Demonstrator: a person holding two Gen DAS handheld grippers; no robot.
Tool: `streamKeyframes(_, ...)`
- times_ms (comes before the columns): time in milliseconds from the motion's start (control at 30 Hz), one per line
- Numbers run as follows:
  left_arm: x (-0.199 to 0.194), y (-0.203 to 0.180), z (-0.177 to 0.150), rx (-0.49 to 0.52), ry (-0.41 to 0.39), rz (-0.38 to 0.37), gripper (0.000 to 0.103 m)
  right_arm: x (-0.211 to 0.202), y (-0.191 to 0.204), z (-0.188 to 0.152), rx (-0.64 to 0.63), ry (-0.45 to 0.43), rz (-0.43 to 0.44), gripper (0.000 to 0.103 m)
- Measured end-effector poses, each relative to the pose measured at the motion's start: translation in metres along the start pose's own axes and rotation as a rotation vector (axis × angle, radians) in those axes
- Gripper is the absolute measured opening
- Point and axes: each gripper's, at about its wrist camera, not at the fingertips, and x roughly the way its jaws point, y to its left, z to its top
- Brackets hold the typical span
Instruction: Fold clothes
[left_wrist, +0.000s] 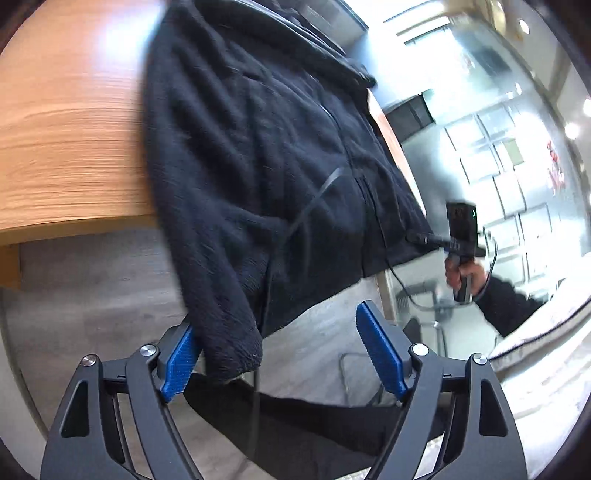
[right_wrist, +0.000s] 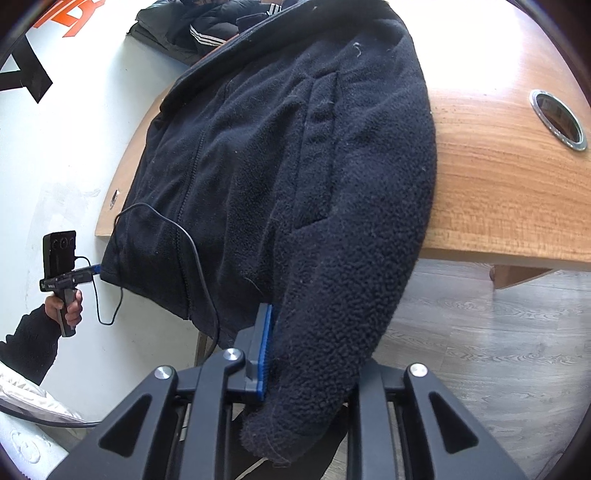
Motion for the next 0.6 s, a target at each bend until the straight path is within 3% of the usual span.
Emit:
streamKeyframes(267,0.021,0.033,0.014,0.012,0.007,-0.052,0.088,0.01,0.008,0.002,-0.012,0.015,-0.039,0.021)
streamKeyframes(433,0.031,0.043,0.02,0.03,-0.035,-0.093,0.087,0.02,0.017,0.008,-0.011,0.003,-0.049,0.022)
streamKeyframes(600,0.04,0.04,0.025,0.1,-0.024,-0.077,0.051,0.02,0.014,0.006,-0.031,-0.02,-0.057,0.015)
